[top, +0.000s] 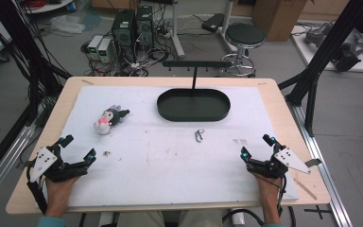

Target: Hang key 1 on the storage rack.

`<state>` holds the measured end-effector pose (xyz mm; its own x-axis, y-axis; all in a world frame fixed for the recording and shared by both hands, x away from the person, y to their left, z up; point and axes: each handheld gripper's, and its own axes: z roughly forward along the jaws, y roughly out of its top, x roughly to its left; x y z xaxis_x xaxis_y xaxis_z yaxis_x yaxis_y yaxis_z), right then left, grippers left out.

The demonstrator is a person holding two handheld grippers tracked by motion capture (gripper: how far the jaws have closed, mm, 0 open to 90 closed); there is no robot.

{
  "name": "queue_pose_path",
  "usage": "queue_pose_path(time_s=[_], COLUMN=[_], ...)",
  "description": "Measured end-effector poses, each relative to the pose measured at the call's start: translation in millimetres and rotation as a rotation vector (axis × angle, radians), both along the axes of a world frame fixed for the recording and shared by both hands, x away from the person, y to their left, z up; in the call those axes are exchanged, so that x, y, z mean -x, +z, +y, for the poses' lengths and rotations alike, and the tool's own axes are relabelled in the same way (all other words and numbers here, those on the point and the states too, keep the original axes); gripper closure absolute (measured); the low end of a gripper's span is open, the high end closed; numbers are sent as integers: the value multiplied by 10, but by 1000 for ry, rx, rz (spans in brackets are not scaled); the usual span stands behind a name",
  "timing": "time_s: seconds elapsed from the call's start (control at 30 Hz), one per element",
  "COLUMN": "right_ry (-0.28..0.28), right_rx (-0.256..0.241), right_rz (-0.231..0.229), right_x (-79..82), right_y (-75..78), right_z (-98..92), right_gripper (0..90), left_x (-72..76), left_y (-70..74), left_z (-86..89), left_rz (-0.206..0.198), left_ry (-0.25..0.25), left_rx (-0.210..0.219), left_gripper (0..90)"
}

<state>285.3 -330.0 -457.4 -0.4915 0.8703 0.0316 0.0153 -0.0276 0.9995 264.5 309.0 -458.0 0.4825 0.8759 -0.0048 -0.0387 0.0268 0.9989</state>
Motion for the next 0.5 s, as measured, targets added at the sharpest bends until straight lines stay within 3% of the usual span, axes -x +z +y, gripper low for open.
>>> queue_pose_path(time_s=[0.5], right_ry=[-3], right_rx=[9], right_rz=[-5], right_x=[9], right_y=[-1], right_z=[6], right_gripper=[6], left_x=[-5], left_y=[3], left_z=[-1], left_rz=[6], left_ry=[9], left_rx=[0], left_gripper=[17])
